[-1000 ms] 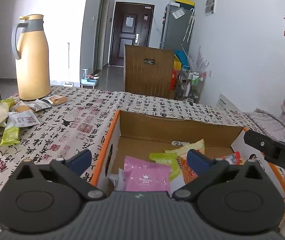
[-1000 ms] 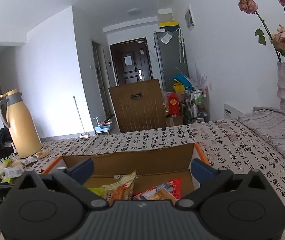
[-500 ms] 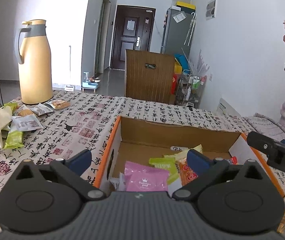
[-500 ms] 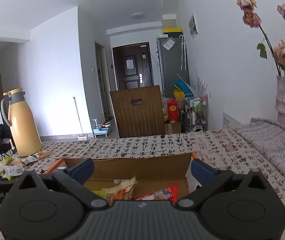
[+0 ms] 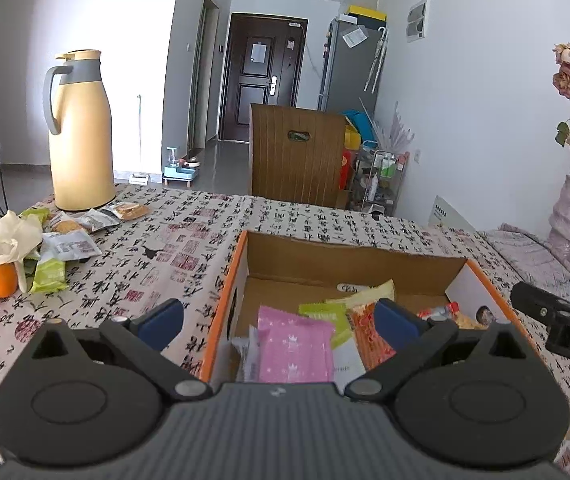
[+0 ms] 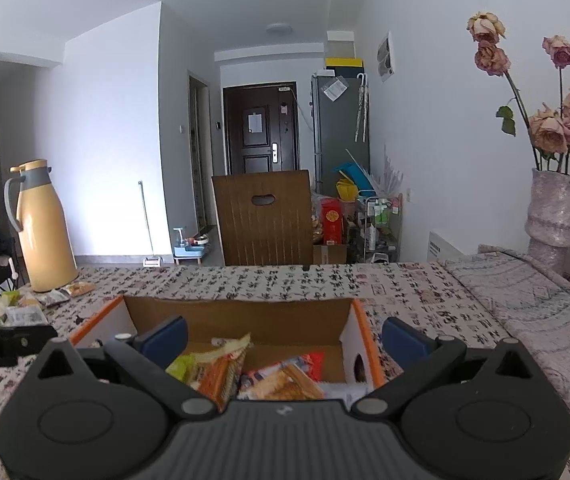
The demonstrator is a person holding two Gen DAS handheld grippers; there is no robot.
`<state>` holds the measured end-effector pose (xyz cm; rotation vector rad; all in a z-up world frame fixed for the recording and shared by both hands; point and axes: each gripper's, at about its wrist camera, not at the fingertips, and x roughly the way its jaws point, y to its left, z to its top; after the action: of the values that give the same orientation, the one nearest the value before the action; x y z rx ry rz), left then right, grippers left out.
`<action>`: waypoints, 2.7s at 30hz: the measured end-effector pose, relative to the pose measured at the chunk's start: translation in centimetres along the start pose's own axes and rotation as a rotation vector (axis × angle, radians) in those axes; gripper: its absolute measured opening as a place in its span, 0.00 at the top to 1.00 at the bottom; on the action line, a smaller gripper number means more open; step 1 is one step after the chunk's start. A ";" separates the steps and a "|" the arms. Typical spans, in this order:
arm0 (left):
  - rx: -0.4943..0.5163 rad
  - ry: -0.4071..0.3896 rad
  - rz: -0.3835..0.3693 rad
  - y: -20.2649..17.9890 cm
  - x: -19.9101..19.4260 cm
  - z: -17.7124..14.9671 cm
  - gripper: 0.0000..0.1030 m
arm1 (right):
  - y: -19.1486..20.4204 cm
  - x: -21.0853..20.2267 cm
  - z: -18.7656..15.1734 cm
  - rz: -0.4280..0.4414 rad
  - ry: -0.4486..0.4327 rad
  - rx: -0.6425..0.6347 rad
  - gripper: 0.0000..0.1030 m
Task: Organize snacks
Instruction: 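Withdraw both grippers from the box back toward the snack pile, then lower the right gripper onto a white oat-crisp packet and grasp it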
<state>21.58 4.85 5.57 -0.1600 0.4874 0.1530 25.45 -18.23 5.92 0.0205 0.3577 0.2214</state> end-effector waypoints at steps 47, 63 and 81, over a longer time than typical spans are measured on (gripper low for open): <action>0.056 0.146 0.040 2.1 -3.0 -11.3 0.00 | -6.4 -6.9 -12.3 -0.057 0.265 0.072 0.00; 0.060 0.148 0.057 2.0 -2.9 -11.5 0.00 | -7.4 -4.4 -11.7 -0.098 0.345 -0.082 0.00; 0.059 0.175 0.045 2.1 -2.9 -10.8 0.00 | -7.3 -1.8 -10.8 -0.012 0.350 -0.080 0.57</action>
<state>13.78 4.52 -2.73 -0.1048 0.6697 0.1692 21.53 -25.93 -4.00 -0.1009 0.6974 0.2274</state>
